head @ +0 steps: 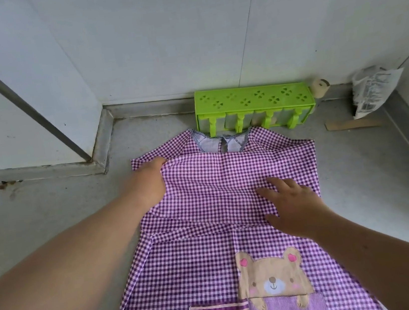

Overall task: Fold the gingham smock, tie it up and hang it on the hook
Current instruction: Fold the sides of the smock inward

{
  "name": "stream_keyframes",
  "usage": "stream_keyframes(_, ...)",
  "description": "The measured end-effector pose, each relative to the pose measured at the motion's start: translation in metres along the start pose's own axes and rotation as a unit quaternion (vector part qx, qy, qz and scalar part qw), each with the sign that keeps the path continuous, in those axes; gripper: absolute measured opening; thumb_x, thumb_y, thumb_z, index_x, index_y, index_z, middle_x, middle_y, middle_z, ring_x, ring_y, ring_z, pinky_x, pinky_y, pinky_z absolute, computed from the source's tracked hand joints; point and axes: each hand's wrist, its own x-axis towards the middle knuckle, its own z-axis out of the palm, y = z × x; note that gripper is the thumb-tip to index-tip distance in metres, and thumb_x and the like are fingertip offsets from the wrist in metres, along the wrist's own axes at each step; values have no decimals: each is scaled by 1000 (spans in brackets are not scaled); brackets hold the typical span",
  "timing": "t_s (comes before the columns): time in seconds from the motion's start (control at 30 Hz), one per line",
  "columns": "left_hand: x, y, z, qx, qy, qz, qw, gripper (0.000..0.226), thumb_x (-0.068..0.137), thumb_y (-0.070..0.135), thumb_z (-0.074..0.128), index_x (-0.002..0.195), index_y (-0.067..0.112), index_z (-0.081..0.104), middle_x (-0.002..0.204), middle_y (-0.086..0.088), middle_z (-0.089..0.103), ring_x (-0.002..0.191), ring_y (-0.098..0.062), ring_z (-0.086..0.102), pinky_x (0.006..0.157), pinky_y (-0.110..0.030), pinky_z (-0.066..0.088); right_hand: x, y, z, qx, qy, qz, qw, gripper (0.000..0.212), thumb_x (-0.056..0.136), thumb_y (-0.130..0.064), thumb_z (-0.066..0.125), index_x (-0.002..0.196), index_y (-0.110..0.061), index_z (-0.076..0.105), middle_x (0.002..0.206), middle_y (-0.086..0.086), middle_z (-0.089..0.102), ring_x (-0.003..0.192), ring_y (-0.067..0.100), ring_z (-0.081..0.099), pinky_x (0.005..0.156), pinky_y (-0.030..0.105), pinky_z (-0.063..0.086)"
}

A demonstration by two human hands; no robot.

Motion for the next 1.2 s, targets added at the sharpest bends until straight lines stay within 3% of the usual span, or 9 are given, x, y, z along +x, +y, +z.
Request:
stream_keyframes(0.07, 7, -4, -4, 16, 40, -14, 999, 43, 104, 21, 43, 145, 25, 50, 134, -10, 65, 114, -32, 65, 100, -51, 55, 5, 3, 1, 8, -2, 6, 1000, 83, 93, -71, 49, 161, -46, 9, 173, -2, 9, 157, 30, 18, 123, 56, 24)
stream_keyframes(0.17, 1, -13, 1, 115, -5, -42, 992, 63, 99, 27, 56, 157, 29, 32, 152, -11, 45, 135, -33, 49, 114, -50, 45, 11, 5, 4, 22, -15, 10, 1000, 88, 93, -72, 49, 162, -48, 1, 174, -4, 0, 159, 30, 9, 123, 57, 23)
stream_keyframes(0.27, -18, -15, 13, 202, 19, 111, 973, 77, 92, 32, 67, 160, 33, 31, 164, -4, 29, 149, -29, 30, 123, -51, 34, 17, 8, 6, 28, -20, 1, 999, 88, 93, -72, 47, 161, -49, -4, 174, -6, -7, 160, 29, 4, 123, 57, 24)
stream_keyframes(0.37, -30, -9, 24, 251, -83, 213, 941, 68, 98, 46, 59, 161, 34, 34, 167, 6, 31, 149, -21, 36, 124, -47, 34, 22, 13, 5, 22, -24, -8, 999, 88, 94, -72, 46, 161, -50, -6, 174, -6, -10, 160, 29, 1, 124, 57, 22)
stream_keyframes(0.53, -35, -7, 26, 263, -134, 159, 942, 74, 98, 44, 61, 163, 35, 27, 172, 5, 22, 151, -22, 35, 123, -47, 38, 24, -12, 1, -30, -23, 24, 999, 86, 101, -48, 50, 164, -38, -7, 174, 7, -14, 160, 34, -6, 127, 60, 9)
stream_keyframes(0.6, -32, -5, 23, 265, -143, 144, 943, 75, 99, 41, 62, 164, 35, 25, 175, 4, 17, 154, -23, 31, 125, -47, 33, 13, -44, 1, -16, -12, -23, 1000, 86, 102, -38, 51, 163, -38, -9, 173, 9, -14, 160, 35, -6, 127, 59, 8)
stream_keyframes(0.77, -44, -6, 18, 270, -140, 143, 942, 79, 98, 43, 62, 166, 31, 23, 177, 0, 8, 160, -25, 15, 130, -49, 21, -14, -103, 18, 10, -53, -105, 993, 90, 96, -61, 57, 163, -40, 0, 174, 5, -11, 160, 32, -2, 122, 56, 25)
stream_keyframes(0.93, -82, -34, 11, 268, -135, 160, 940, 80, 95, 48, 66, 162, 32, 26, 170, -3, 16, 154, -27, 23, 125, -48, 32, -12, -102, 20, 6, -77, -84, 994, 99, 92, -66, 61, 162, -45, -5, 172, -4, -21, 160, 24, -11, 114, 58, 39)
stream_keyframes(1.2, -133, -84, 15, 243, -190, 73, 948, 75, 87, 55, 71, 150, 29, 37, 149, -3, 35, 133, -27, 49, 109, -48, 49, -7, -110, 11, -63, -56, -44, 995, 101, 93, -66, 60, 165, -38, -5, 174, 7, -11, 161, 31, 2, 124, 56, 22)
